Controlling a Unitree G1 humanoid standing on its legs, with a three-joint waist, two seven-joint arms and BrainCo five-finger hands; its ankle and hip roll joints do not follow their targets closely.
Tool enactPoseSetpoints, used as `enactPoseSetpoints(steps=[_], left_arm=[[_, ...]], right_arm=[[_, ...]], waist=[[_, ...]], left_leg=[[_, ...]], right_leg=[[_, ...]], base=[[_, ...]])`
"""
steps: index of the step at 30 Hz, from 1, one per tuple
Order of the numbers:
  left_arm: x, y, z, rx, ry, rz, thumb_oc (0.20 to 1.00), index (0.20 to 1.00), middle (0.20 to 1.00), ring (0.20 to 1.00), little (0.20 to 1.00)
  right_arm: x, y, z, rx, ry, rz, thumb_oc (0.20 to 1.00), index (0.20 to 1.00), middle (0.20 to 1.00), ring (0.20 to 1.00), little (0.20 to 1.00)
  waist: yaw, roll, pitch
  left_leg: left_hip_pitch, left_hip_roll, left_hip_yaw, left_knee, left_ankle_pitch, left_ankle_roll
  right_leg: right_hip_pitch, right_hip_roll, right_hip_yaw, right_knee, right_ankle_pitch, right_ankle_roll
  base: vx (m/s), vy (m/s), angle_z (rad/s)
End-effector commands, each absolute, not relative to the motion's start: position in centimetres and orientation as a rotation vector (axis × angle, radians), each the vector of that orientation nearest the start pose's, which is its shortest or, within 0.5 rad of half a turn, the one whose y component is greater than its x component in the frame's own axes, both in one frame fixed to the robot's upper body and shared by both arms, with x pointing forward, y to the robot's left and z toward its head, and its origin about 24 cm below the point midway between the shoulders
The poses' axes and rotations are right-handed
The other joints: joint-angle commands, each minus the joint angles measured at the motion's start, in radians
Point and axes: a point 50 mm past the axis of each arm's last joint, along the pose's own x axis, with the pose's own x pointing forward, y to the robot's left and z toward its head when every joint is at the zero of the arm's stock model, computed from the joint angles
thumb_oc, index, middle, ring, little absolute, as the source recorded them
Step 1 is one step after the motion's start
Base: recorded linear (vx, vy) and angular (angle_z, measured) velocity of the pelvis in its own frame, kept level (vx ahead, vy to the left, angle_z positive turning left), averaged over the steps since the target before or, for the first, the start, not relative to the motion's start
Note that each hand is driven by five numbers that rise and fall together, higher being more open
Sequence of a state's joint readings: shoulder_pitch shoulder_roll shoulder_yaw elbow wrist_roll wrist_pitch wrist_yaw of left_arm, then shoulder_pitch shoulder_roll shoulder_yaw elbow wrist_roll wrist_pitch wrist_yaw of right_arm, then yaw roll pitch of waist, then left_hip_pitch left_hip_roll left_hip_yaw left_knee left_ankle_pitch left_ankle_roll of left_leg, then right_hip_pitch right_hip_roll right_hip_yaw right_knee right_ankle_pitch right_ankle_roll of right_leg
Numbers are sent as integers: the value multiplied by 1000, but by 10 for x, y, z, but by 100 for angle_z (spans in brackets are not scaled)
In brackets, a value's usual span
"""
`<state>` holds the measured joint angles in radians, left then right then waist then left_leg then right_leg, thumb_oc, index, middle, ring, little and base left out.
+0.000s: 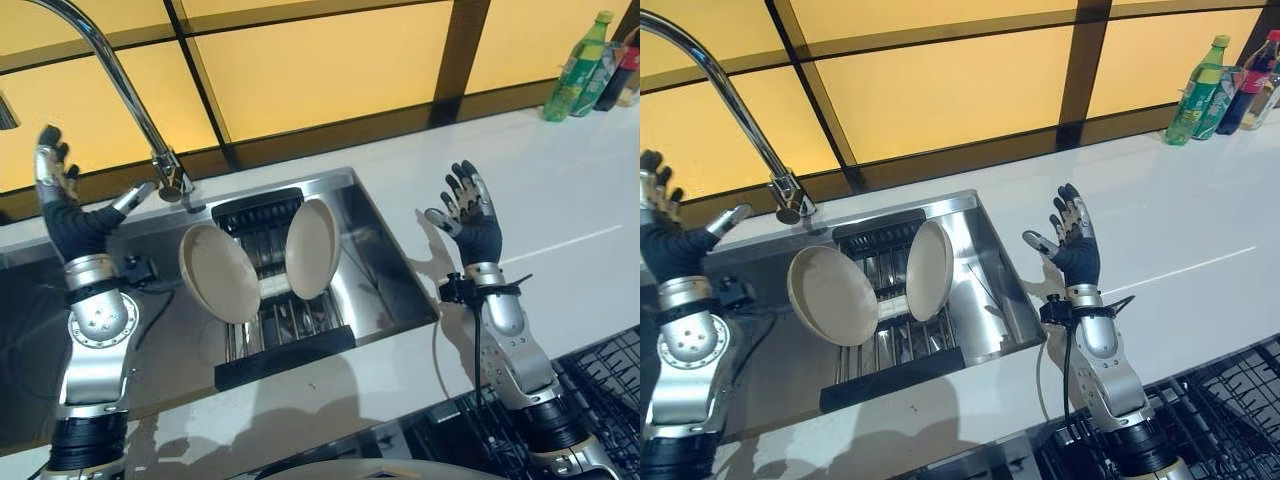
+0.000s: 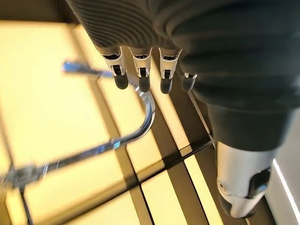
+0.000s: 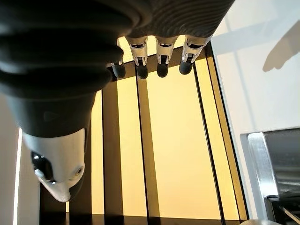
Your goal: Pick up plates and place into dishwasher.
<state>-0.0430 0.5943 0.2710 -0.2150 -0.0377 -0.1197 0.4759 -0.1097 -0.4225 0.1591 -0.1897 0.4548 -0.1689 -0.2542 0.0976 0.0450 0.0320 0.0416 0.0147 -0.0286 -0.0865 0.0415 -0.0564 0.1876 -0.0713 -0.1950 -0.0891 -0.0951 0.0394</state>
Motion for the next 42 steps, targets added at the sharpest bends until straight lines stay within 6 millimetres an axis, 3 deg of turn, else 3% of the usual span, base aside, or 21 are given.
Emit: enactPoseSetpoints(steps=[1, 10, 21, 31, 42], left_arm=[[229, 317, 202, 766, -600, 678, 1000, 1000, 1000, 1000, 1000], [224, 343, 183, 1294, -461, 666, 1000, 1000, 1000, 1000, 1000], [219, 345, 163, 1787, -485, 476, 1000, 1000, 1000, 1000, 1000], [227, 312, 151, 1792, -733, 289, 1000, 1000, 1000, 1000, 1000], [233, 284, 130, 1766, -785, 80, 1000, 1000, 1000, 1000, 1000]], right_arm=[[256, -181, 144, 103, -440, 38, 1000, 1000, 1000, 1000, 1000], [257, -188, 141, 84, -416, 33, 1000, 1000, 1000, 1000, 1000], [255, -196, 132, 62, -374, 36, 1000, 1000, 1000, 1000, 1000], [255, -200, 127, 39, -345, 42, 1000, 1000, 1000, 1000, 1000], [255, -209, 125, 9, -331, 40, 1000, 1000, 1000, 1000, 1000]], waist=[[25, -23, -71], [37, -16, -62], [29, -12, -48], [1, -3, -31], [-35, 4, 18]], left_leg=[[-8, 20, 6, 5, -67, -17], [-11, 19, -2, 5, -64, -22], [-7, 17, 4, 3, -64, -22], [1, 8, 24, 4, -74, -13], [2, -2, 45, 4, -81, 1]], right_leg=[[-95, -70, -18, 19, 49, 65], [-95, -75, -29, 20, 50, 68], [-101, -77, -28, 14, 62, 75], [-114, -86, -7, 22, 68, 84], [-143, -97, 33, 33, 83, 98]], base=[[41, 29, 5], [33, 19, 2], [45, 44, 4], [48, 66, 1], [35, 51, -5]])
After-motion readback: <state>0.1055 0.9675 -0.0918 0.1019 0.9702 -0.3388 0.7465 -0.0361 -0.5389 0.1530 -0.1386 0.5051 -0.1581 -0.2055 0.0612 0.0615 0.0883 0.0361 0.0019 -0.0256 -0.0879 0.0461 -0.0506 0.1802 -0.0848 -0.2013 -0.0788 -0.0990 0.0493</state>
